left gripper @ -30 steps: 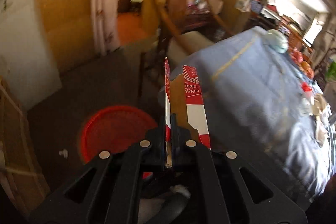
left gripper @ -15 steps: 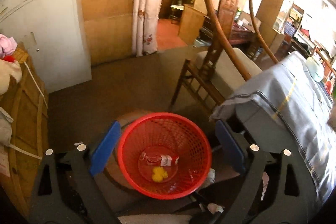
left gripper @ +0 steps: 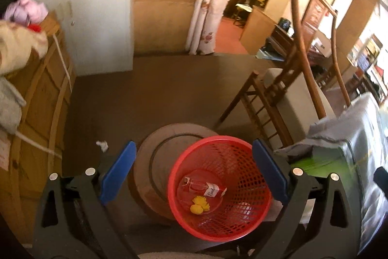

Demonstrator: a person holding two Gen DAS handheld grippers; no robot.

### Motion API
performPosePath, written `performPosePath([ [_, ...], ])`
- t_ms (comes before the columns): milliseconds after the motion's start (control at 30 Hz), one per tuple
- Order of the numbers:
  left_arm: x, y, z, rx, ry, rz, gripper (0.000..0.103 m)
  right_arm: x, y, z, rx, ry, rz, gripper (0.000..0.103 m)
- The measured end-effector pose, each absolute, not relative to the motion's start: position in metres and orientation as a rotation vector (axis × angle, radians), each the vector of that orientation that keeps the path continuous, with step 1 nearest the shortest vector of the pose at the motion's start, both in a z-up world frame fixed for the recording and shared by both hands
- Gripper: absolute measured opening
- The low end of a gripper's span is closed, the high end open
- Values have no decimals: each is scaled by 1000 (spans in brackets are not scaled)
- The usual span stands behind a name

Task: Collect trash
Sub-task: 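Drop the paper box into the red basket with the left tool while the right tool drops the green packet, then move both tools back over the table toward the plastic cups and tissues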

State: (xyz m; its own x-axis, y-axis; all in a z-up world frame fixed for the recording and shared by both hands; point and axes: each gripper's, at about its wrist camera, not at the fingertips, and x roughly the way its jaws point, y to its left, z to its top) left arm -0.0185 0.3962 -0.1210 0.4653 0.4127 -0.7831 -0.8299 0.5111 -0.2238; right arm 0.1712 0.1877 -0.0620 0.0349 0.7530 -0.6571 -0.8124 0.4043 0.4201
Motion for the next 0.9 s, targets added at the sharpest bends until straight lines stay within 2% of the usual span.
performPosePath([
  [400, -11, 381, -114, -610, 740, 805, 93, 191, 149, -54, -4, 911, 1115, 53],
  [633, 0, 353, -101, -530, 732, 752, 93, 195, 97, -38, 70, 829, 1029, 61],
  [900, 10, 302, -79, -390, 707, 678, 94, 189, 25, -15, 156, 711, 920, 77],
])
